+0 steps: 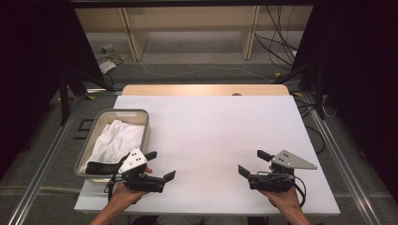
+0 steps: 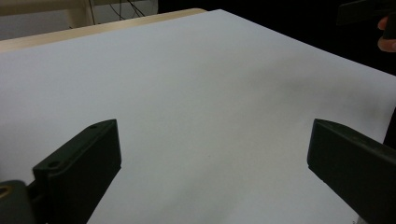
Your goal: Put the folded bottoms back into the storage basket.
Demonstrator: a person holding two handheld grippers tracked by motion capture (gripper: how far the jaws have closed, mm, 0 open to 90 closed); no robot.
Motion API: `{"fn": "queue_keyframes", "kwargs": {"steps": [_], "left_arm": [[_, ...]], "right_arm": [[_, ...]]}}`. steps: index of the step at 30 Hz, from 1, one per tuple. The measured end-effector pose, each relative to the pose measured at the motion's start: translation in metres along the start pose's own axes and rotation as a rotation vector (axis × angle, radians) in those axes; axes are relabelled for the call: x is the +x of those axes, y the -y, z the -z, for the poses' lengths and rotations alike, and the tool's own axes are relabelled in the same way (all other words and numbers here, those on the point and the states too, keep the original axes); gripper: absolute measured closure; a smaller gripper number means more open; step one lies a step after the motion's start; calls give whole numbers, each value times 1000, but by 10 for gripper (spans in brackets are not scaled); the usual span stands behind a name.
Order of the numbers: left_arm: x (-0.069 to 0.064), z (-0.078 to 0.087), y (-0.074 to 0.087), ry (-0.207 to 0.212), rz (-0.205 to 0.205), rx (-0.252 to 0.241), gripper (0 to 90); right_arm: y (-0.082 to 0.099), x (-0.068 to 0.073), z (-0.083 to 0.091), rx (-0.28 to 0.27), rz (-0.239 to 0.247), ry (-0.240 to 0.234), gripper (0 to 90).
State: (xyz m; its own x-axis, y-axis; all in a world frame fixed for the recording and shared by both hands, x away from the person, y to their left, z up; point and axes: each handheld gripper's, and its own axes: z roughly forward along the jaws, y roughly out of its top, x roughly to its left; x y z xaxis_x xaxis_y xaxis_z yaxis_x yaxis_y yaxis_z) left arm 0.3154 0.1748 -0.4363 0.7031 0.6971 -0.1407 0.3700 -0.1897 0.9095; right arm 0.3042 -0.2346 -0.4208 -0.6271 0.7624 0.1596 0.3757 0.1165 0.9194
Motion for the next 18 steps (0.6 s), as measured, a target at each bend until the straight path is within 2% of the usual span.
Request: {"fn": "queue_keyframes", "kwargs": {"steps": [5,12,15,18], "left_arm": [[1,7,2,2,5,-7,26],[0,13,1,1,-6,-24,22],[1,13,1,7,12,-29,21],[1,14,1,5,11,-33,21]], "right_arm": [[2,0,4,17,0,9,99],[1,0,7,2,-6,10,98],[1,0,8,0,-8,9,99],[0,0,8,-2,-7,6,98]]}}
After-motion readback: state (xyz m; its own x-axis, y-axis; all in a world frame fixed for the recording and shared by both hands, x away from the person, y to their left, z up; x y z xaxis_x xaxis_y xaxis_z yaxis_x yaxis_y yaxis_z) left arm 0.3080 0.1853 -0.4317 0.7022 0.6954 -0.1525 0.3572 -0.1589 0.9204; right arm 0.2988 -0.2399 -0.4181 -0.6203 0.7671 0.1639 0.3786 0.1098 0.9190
